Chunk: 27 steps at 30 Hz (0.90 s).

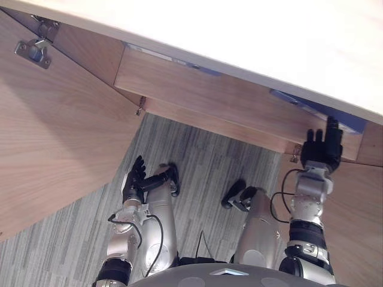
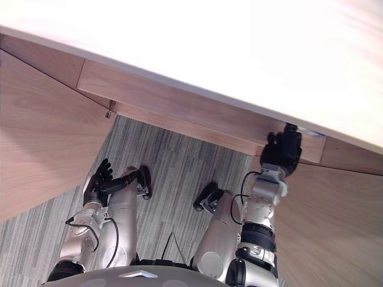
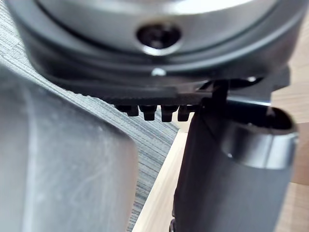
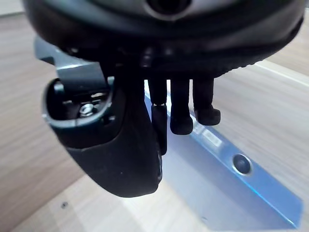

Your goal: Walk over to the cabinet, pick up the folder, carry it to the office cabinet, place the folder inside the office cabinet, then close the office cabinet door

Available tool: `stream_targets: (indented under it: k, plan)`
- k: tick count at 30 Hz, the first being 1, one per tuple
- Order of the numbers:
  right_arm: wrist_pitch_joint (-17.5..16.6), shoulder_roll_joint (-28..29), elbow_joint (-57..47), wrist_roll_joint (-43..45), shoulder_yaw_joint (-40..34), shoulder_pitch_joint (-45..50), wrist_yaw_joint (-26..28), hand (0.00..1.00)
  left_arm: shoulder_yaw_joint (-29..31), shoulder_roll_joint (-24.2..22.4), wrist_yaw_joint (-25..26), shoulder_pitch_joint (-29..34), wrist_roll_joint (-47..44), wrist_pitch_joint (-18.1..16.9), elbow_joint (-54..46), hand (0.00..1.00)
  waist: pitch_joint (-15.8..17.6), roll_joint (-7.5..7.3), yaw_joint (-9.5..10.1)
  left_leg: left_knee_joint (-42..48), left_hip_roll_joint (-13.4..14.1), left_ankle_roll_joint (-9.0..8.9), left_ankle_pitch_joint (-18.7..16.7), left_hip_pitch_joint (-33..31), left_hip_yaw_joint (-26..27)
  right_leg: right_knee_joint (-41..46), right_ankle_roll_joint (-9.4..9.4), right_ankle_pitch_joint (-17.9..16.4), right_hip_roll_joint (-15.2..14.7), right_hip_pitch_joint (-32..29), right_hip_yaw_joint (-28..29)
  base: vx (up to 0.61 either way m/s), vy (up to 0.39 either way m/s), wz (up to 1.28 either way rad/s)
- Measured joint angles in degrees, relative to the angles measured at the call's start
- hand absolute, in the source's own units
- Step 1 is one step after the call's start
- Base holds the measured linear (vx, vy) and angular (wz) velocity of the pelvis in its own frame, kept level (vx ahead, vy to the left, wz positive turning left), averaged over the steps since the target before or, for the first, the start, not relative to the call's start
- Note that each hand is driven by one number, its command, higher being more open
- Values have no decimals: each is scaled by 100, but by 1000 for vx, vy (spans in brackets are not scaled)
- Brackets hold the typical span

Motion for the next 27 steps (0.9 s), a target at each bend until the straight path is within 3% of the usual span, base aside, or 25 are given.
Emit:
stream_targets:
  k: [7, 21, 27]
  plan:
    - [-219, -346, -1, 126, -494, -173, -117, 0, -4, -22, 2, 2, 0, 2, -34, 100, 6, 10, 2, 126, 10, 6, -14, -124, -15, 150, -34, -34, -45, -124, 15, 0, 0, 0]
    - [-372, -357, -3, 366, -898, -298, -217, 0, -10, -38, 20, 7, -148, -2, -234, 100, 3, 24, 66, 274, -9, 12, -13, -411, -6, 417, -98, -104, -128, -501, 119, 0, 0, 0]
    - [-452, -372, 168, 581, -941, -509, -218, 0, -87, -43, 59, 53, -152, -12, -411, 100, 31, 191, 77, 303, -92, 26, 13, -647, -13, 528, -65, -164, -218, -750, 160, -5, -1, 5]
